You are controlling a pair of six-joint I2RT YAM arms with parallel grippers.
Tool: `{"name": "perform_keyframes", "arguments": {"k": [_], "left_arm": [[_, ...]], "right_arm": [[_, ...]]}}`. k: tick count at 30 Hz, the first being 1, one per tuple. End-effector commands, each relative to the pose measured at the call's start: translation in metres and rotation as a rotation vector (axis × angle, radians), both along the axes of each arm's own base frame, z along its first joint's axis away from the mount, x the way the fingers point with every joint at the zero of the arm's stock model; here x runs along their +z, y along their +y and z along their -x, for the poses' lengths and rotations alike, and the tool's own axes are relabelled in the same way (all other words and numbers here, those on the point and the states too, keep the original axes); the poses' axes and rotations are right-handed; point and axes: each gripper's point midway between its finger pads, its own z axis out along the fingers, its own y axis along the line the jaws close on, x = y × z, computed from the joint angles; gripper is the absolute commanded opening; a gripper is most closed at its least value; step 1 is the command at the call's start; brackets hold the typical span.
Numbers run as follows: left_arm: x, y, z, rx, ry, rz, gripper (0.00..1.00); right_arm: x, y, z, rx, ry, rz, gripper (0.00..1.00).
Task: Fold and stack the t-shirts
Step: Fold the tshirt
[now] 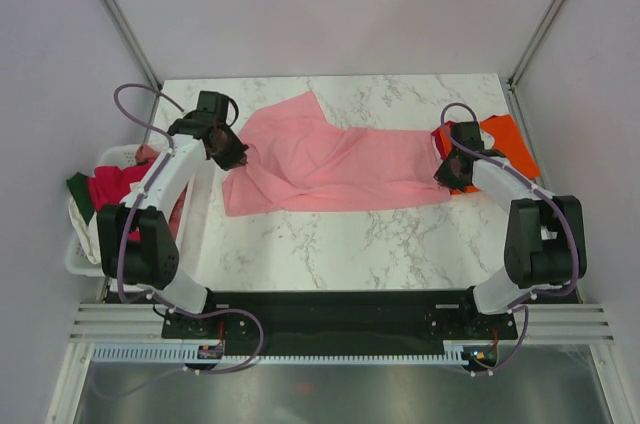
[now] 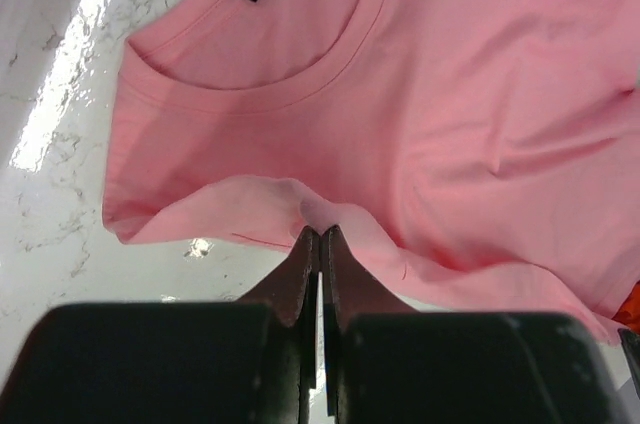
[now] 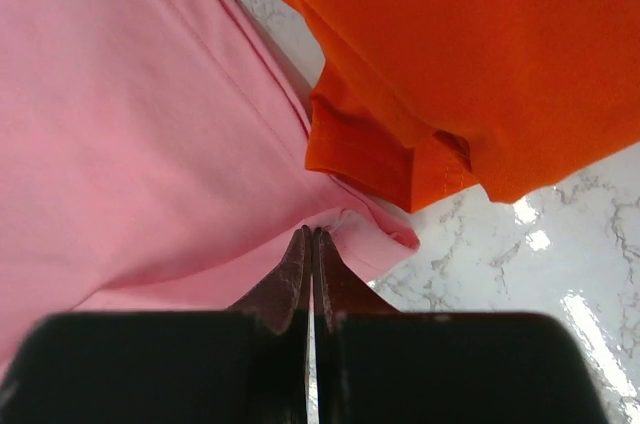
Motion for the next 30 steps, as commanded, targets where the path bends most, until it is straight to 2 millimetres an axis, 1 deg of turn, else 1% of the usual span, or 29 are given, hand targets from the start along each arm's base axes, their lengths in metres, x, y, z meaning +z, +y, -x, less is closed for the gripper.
{"name": "perform_keyframes", "arguments": {"k": [1,2,3,4,5,6,7,9,10,11,15,16,19,23,25,28,30], "left_arm": [[0.016,0.003,-0.022,-0.005,-0.064,-0.059,0.02],[0.021,0.004,-0.027,0.002,-0.079,-0.066,0.02],[0.019,0.006,-0.031,0.010,-0.075,-0.080,0.02],[0.021,0.006,-0.035,0.009,-0.082,-0.083,0.02],[0.027,0.005,-0.041,0.008,-0.097,-0.084,0.02],[0.023,0.003,-0.044,0.001,-0.087,-0.086,0.02],[0.029,0.000,-0.049,-0.003,-0.101,-0.084,0.02],[0.029,-0.004,-0.054,-0.009,-0.102,-0.086,0.02],[0.025,-0.005,-0.056,-0.014,-0.092,-0.088,0.02],[0.030,-0.007,-0.061,-0.017,-0.107,-0.087,0.02],[0.027,-0.008,-0.069,-0.012,-0.091,-0.101,0.02],[0.022,-0.008,-0.071,-0.011,-0.078,-0.103,0.02],[0.022,-0.009,-0.080,-0.007,-0.075,-0.108,0.02],[0.019,0.000,-0.081,0.022,-0.056,-0.148,0.02],[0.020,0.000,-0.083,0.033,-0.055,-0.150,0.02],[0.019,0.001,-0.084,0.042,-0.052,-0.152,0.02],[0.018,0.002,-0.086,0.049,-0.051,-0.159,0.02]], "right_arm": [[0.010,-0.005,-0.019,-0.045,-0.046,0.014,0.00],[0.010,-0.005,-0.020,-0.048,-0.046,0.012,0.00],[0.007,-0.005,-0.020,-0.057,-0.040,0.013,0.00],[0.007,-0.008,-0.020,-0.070,-0.042,0.022,0.00],[0.008,-0.008,-0.022,-0.073,-0.047,0.020,0.00],[0.006,-0.009,-0.022,-0.077,-0.043,0.025,0.00],[0.007,-0.009,-0.023,-0.077,-0.046,0.027,0.00],[0.009,-0.011,-0.024,-0.086,-0.054,0.033,0.00],[0.010,-0.012,-0.025,-0.091,-0.056,0.036,0.00],[0.012,-0.013,-0.025,-0.096,-0.061,0.034,0.00],[0.018,-0.015,-0.031,-0.102,-0.080,0.031,0.00],[0.018,-0.016,-0.032,-0.105,-0.080,0.031,0.00],[0.022,-0.016,-0.039,-0.104,-0.092,0.019,0.00],[0.029,-0.012,-0.045,-0.094,-0.117,-0.006,0.00],[0.031,-0.011,-0.049,-0.091,-0.132,-0.027,0.00],[0.027,-0.009,-0.054,-0.088,-0.125,-0.049,0.00],[0.021,-0.009,-0.056,-0.089,-0.109,-0.053,0.00]]}}
